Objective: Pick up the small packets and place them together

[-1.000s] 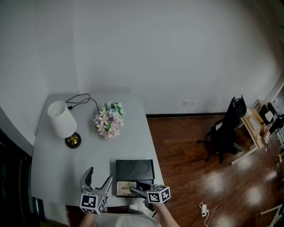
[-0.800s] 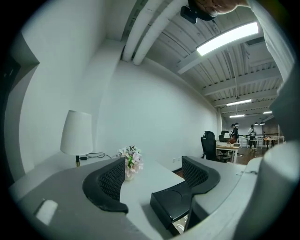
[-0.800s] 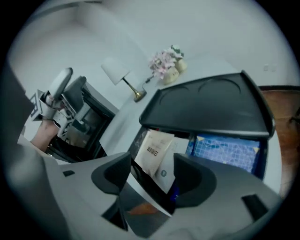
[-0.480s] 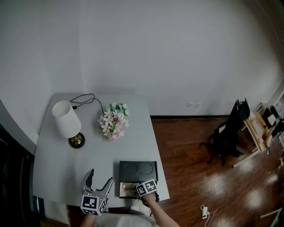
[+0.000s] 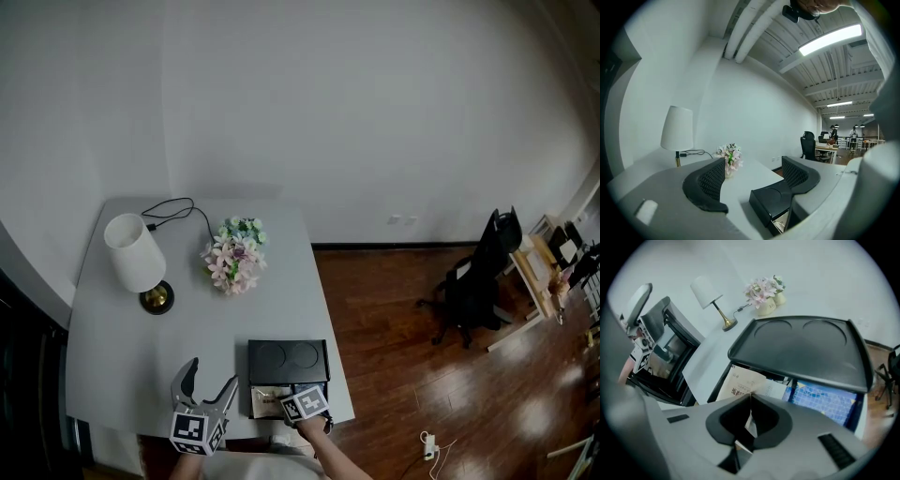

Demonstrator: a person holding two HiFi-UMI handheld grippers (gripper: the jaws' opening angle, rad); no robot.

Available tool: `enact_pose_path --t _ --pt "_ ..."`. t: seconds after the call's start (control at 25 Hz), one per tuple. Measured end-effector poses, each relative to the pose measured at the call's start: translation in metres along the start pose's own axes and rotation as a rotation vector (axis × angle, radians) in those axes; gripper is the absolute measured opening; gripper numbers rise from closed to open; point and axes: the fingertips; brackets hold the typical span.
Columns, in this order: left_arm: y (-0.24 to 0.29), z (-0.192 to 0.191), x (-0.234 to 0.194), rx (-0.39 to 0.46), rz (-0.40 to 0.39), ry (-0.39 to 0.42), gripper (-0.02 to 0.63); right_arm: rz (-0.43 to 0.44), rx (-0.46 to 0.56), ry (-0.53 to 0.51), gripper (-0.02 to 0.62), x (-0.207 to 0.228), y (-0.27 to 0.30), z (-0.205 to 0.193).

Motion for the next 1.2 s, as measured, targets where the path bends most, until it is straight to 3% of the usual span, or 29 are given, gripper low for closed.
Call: enact_pose_path --t 0.24,0.44,0.68,0.92,1.08,1.12,1.16,1.2 --pt "-0.001 -0.002 -0.005 -0.005 0.014 -0.005 0.379 0.105 0.164 0.088 0.025 -0.010 -0.061 0.013" --pt "-0.001 0.000 -0.010 0.001 0.022 -0.006 0.379 0.076 0.272 0.079 0.023 0.010 -0.089 0.061" --pt "-0.003 0.003 -0.009 0.010 0.023 0.000 0.379 -0.014 0.209 0.053 0.025 0.041 -0.055 0.109" --pt "-0.006 0.008 -0.013 0.013 0.040 0.002 0.379 -0.092 0.106 0.060 0.033 0.048 -0.016 0.115" --pt "-0.008 0.007 -0.017 0.010 0.048 0.000 0.379 -0.159 0.154 -0.004 0.045 0.046 -0.018 0.122" --pt "-0.008 0.007 -0.017 0.010 0.048 0.000 0.379 -0.173 0.195 -0.021 0.075 0.044 -0.022 0.126" --pt "-0.007 0.007 -0.017 0.009 0.047 -0.001 0.379 -0.184 0.235 -0.041 0.247 0.043 -0.027 0.131" --pt "-0.006 0.007 -0.016 0.009 0.044 -0.002 0.379 -0.191 0.268 -0.064 0.380 0.040 -0.032 0.135"
Point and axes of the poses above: the fingertips, and each gripper's own axes: y forward along the fingers, x to its right, z out of its top, and after that the axes turned 2 degrees about -z, right-handed
